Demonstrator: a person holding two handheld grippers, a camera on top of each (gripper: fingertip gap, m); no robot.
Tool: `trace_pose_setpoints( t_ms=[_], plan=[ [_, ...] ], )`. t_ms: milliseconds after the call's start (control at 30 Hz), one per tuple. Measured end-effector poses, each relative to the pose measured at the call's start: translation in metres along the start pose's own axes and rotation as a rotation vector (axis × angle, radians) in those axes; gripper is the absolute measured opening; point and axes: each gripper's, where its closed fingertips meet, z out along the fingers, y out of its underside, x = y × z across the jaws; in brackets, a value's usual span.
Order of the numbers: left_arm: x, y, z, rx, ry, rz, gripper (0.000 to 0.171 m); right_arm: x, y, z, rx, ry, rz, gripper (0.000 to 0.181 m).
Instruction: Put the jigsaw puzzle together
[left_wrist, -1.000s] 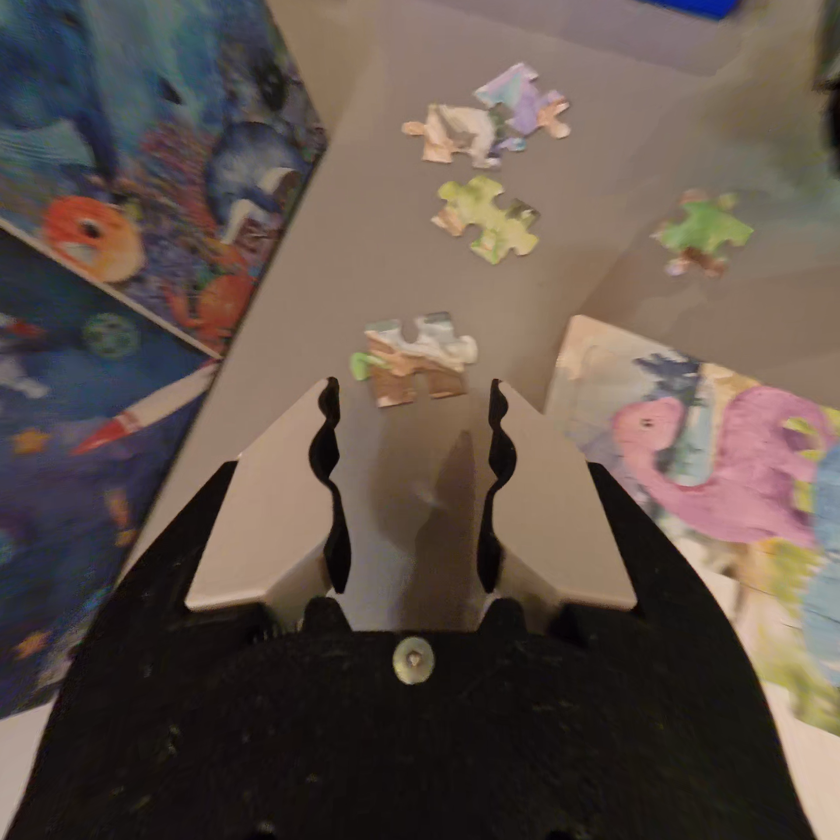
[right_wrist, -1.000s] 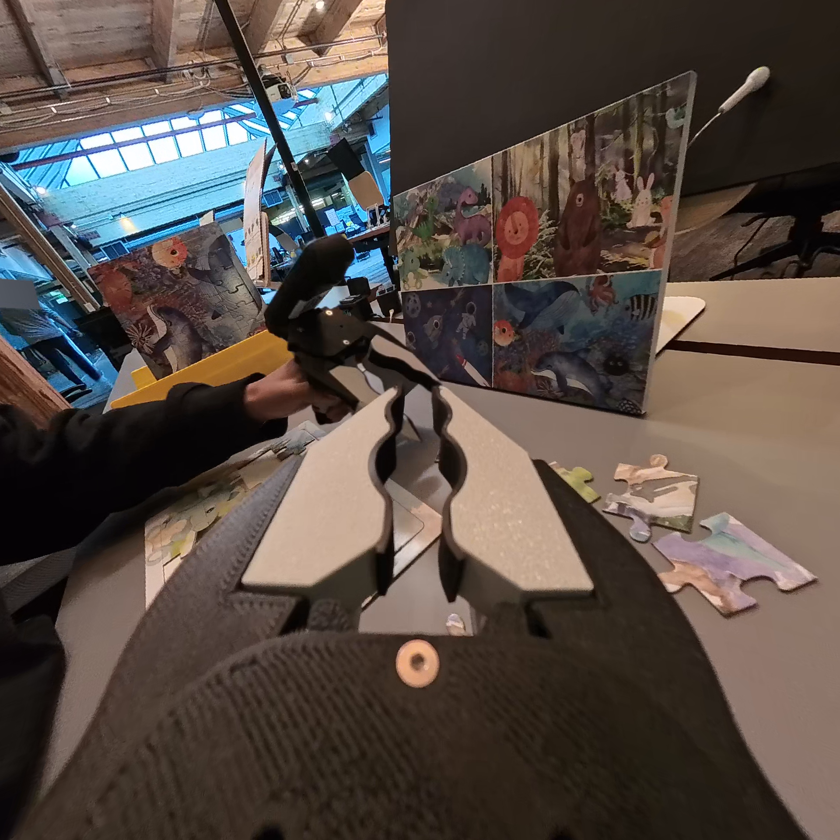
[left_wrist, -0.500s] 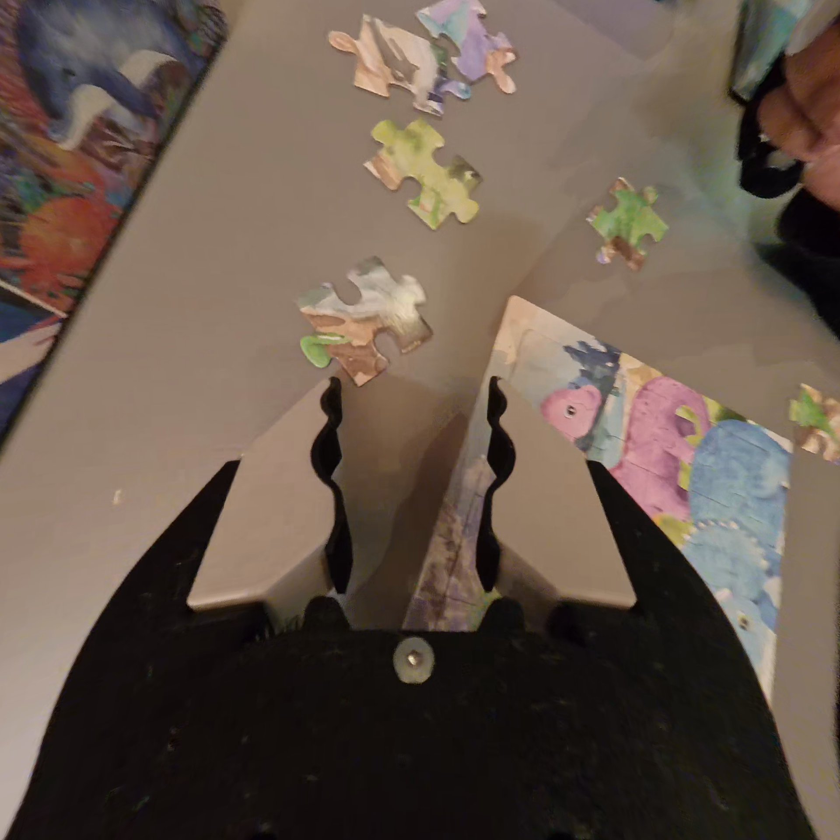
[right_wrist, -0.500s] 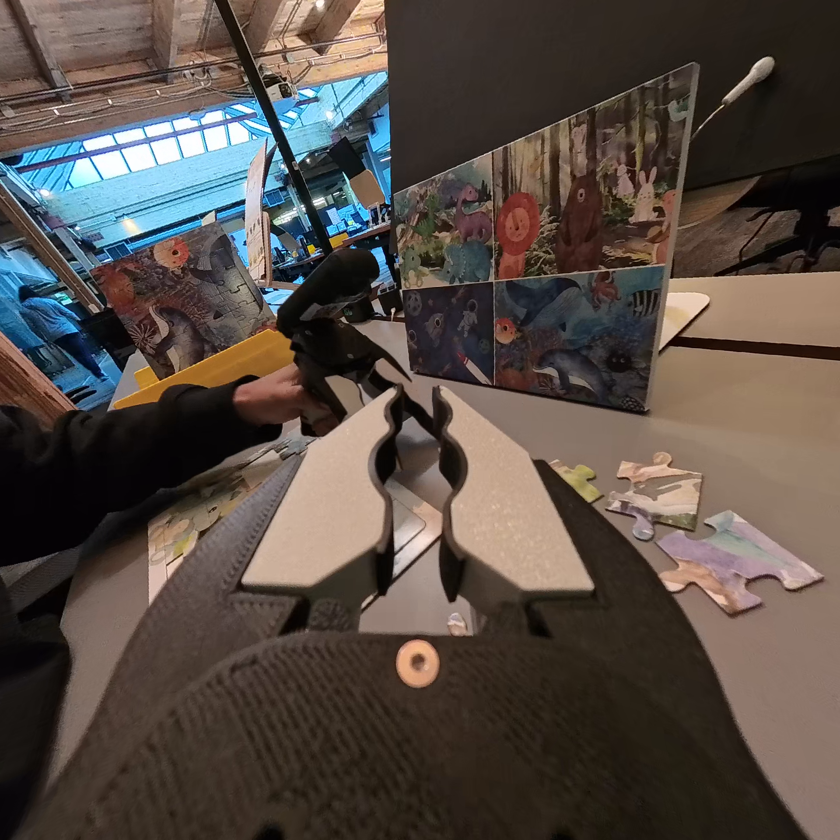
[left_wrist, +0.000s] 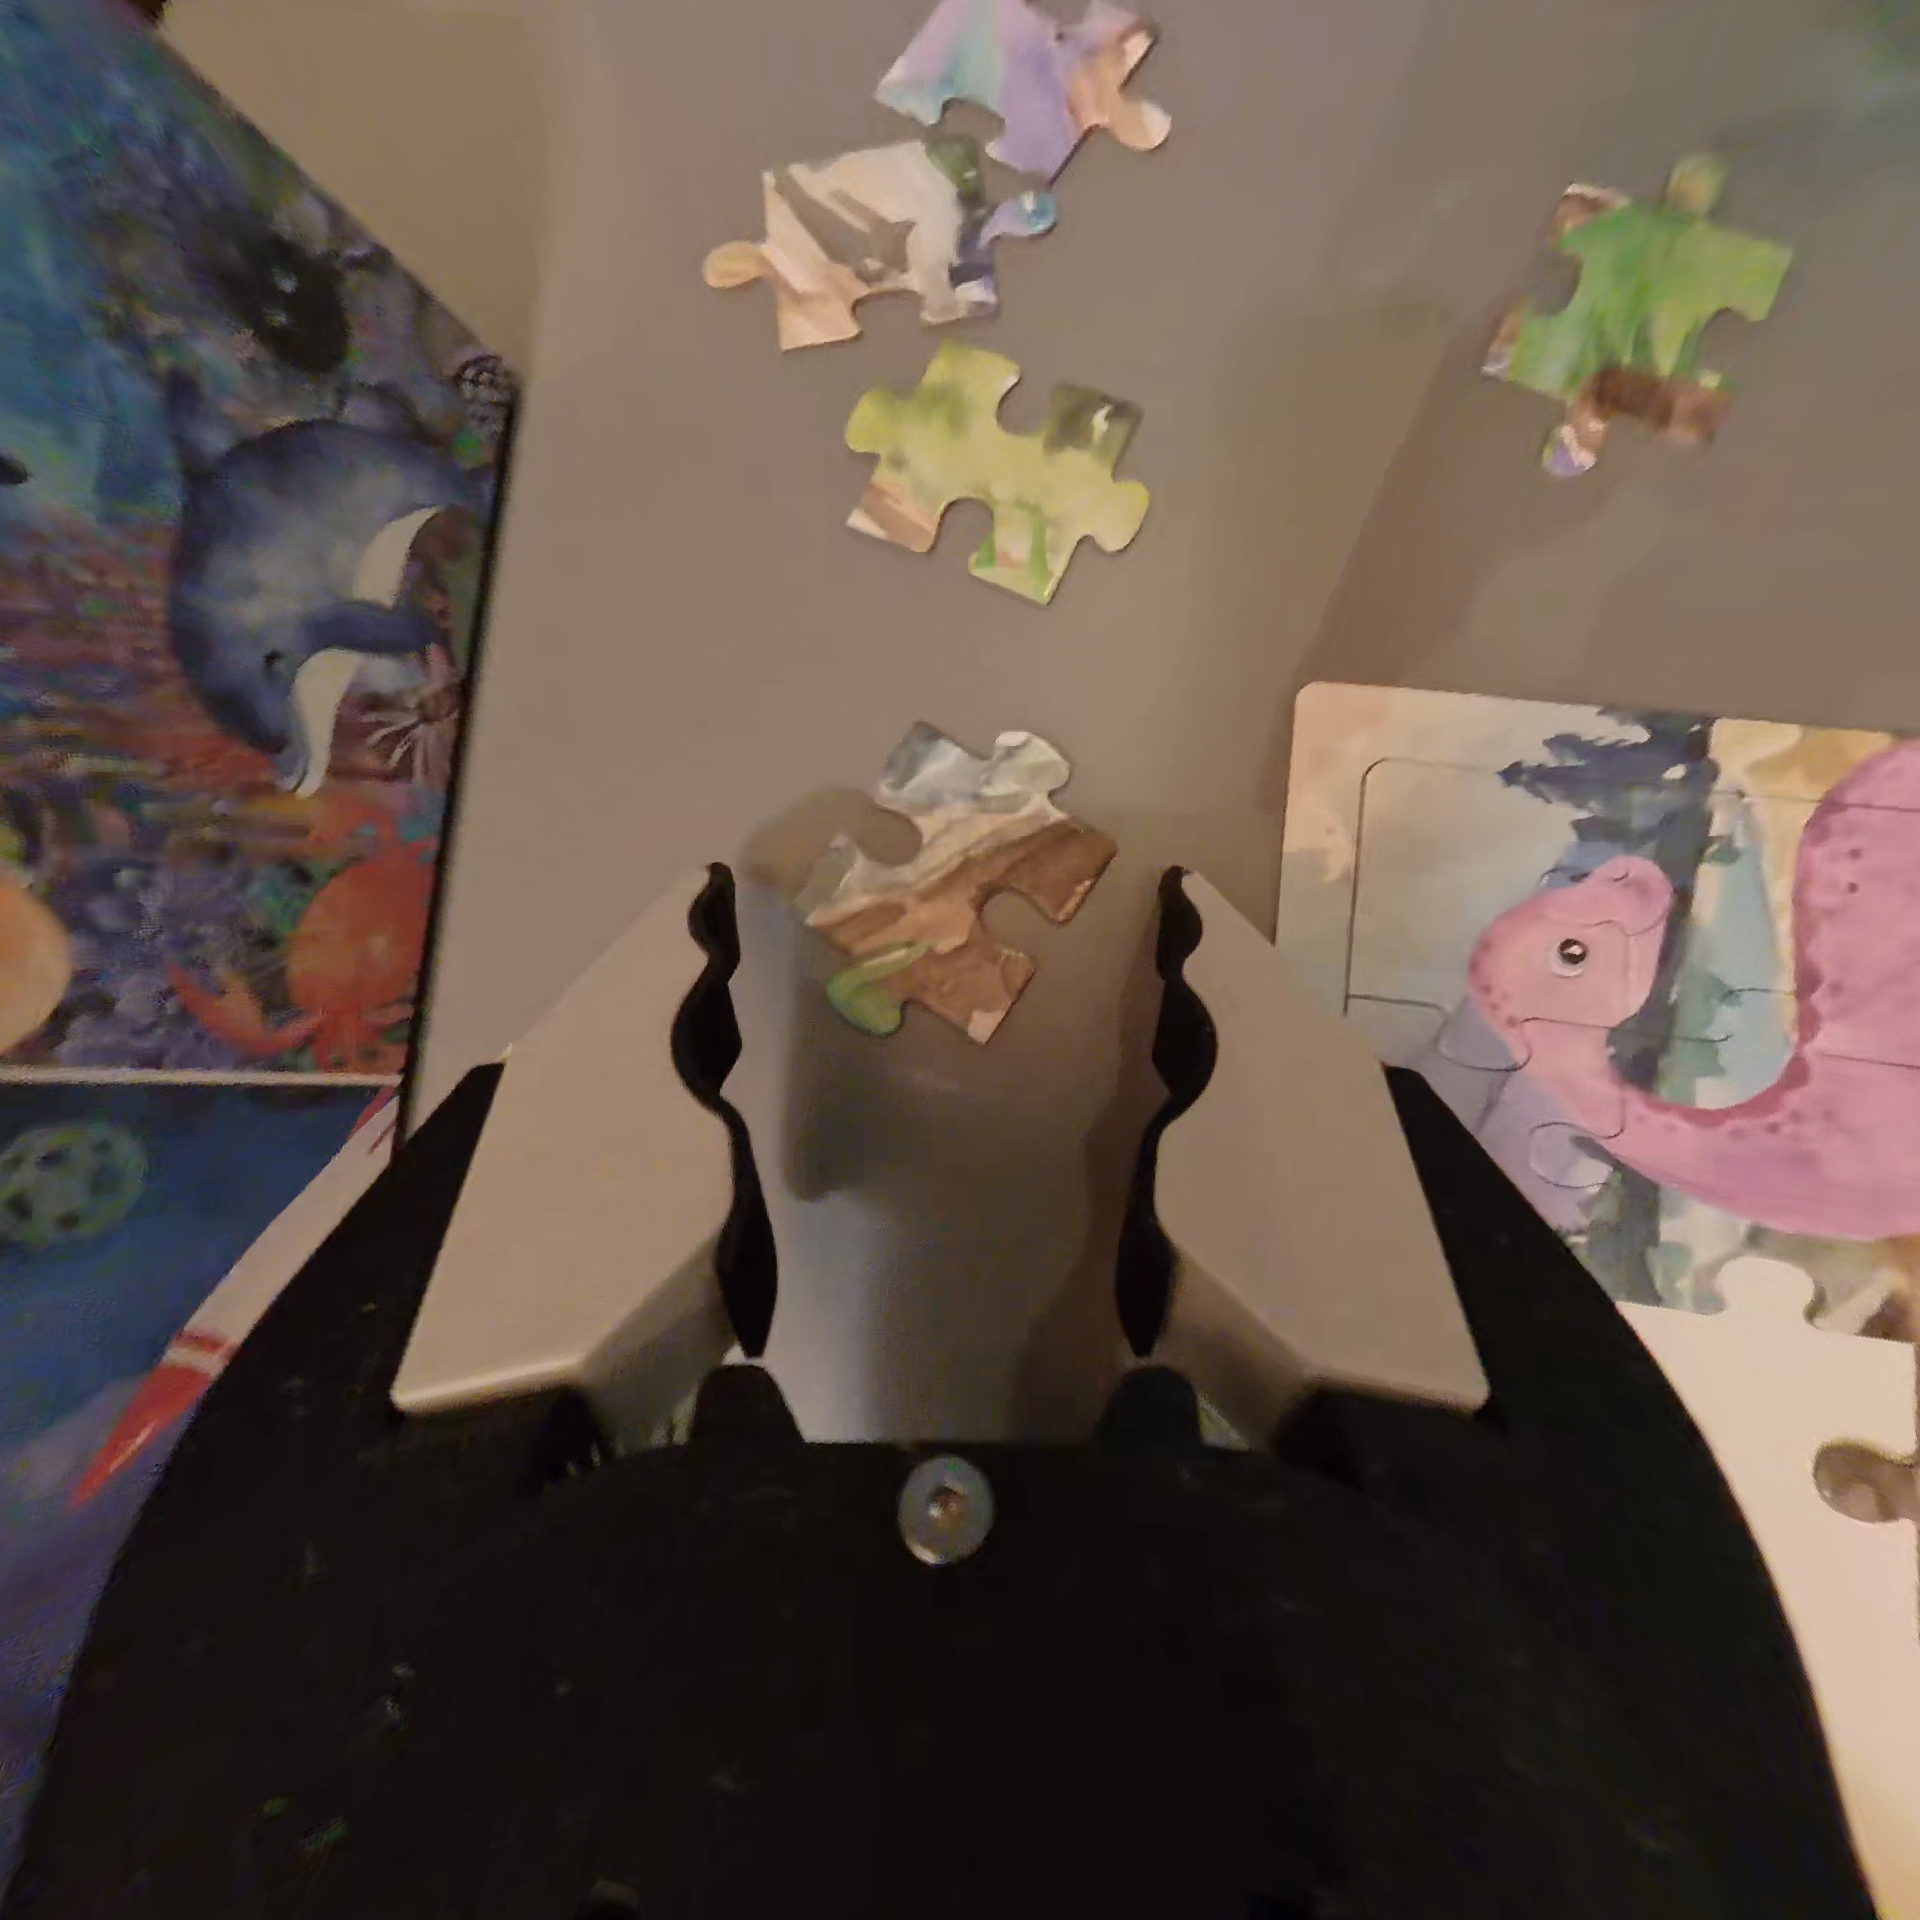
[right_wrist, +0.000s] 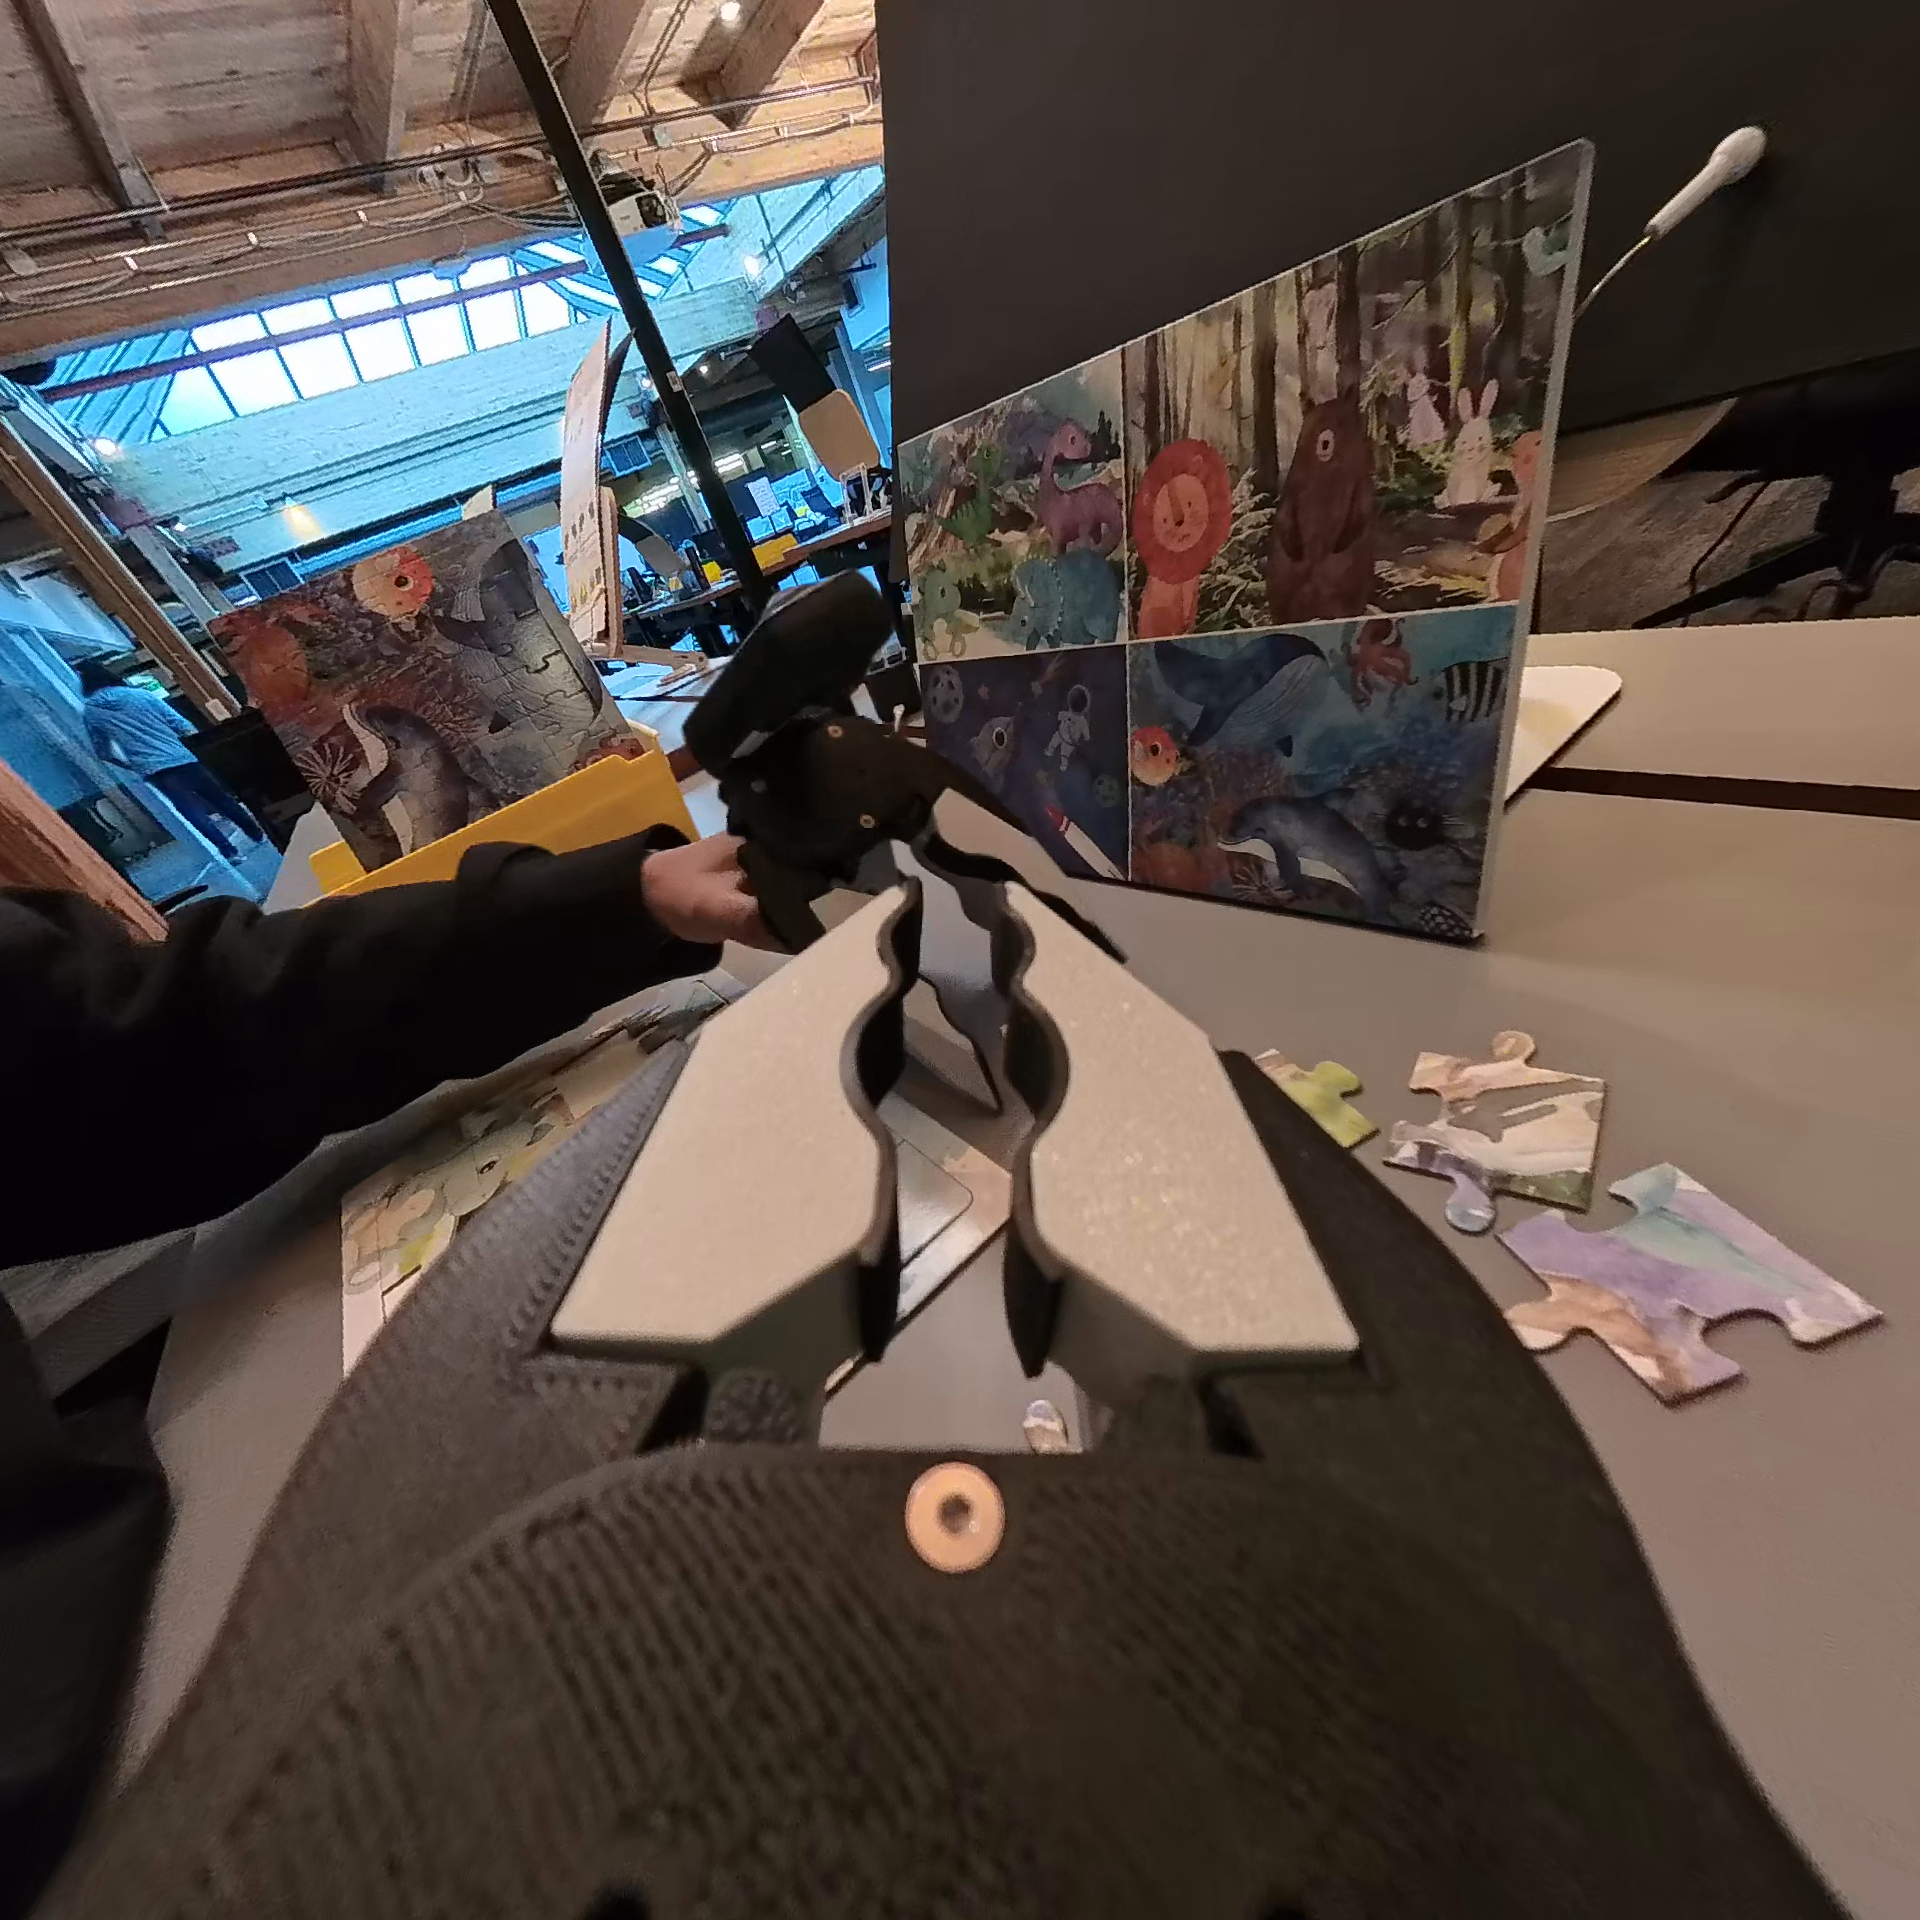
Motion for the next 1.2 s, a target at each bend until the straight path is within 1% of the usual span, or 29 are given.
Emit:
trace_pose_setpoints(
  t_ms=[67,100,167,200,400,433,467,533,667,733,800,867,967,1067,1100,1133,1200],
  plan=[
    [0.003,-0.001,0.003,-0.015,0.044,-0.004,0.081,0.000,-0.001,0.000,0.002,-0.002,0.002,0.011],
    [0.006,0.000,0.004,-0.025,0.069,-0.009,0.077,0.000,-0.001,-0.001,0.003,-0.002,0.002,0.011],
    [0.008,-0.001,0.003,-0.023,0.085,-0.018,0.059,-0.001,-0.001,-0.001,0.004,-0.005,0.005,0.011],
    [0.009,-0.001,0.003,-0.025,0.082,-0.008,0.057,-0.001,-0.002,-0.001,0.005,-0.007,0.007,0.011],
    [0.012,0.002,-0.001,-0.025,0.063,0.011,0.054,-0.003,-0.002,0.000,0.006,-0.014,0.006,0.011],
    [0.012,0.002,-0.004,-0.020,0.057,0.020,0.034,-0.003,-0.002,0.000,0.005,-0.013,0.006,0.011],
    [0.011,0.001,-0.007,-0.012,0.040,0.030,0.021,-0.003,-0.002,0.000,0.005,-0.012,0.007,0.011],
    [0.009,0.000,-0.014,0.000,0.015,0.032,0.023,-0.002,-0.002,0.000,0.007,-0.014,0.013,0.011],
    [0.005,0.006,-0.025,-0.006,-0.017,0.025,0.037,-0.003,-0.001,0.000,0.006,-0.020,0.020,0.012],
    [-0.003,0.009,-0.025,-0.023,-0.033,0.014,0.056,-0.003,0.001,0.001,0.000,-0.019,0.018,0.012],
    [-0.014,0.015,-0.022,-0.063,-0.048,0.008,0.066,-0.001,0.003,0.002,-0.009,-0.013,0.017,0.012],
    [-0.022,0.016,-0.018,-0.070,-0.029,0.005,0.070,0.000,0.004,0.003,-0.013,-0.010,0.021,0.012],
    [-0.022,0.016,-0.010,-0.070,0.047,-0.010,0.076,0.002,0.003,0.002,-0.009,-0.009,0.026,0.012],
    [-0.019,0.016,-0.009,-0.076,0.091,-0.006,0.073,0.003,0.001,0.000,0.001,-0.008,0.031,0.012],
    [-0.019,0.017,-0.010,-0.091,0.091,-0.006,0.065,0.002,0.000,0.000,0.004,-0.011,0.035,0.012],
    [-0.017,0.019,-0.013,-0.113,0.090,-0.004,0.052,0.001,0.000,-0.001,0.008,-0.017,0.040,0.012],
    [-0.010,0.023,-0.017,-0.139,0.090,0.002,0.040,-0.001,-0.002,-0.001,0.014,-0.027,0.046,0.013]
  ],
)
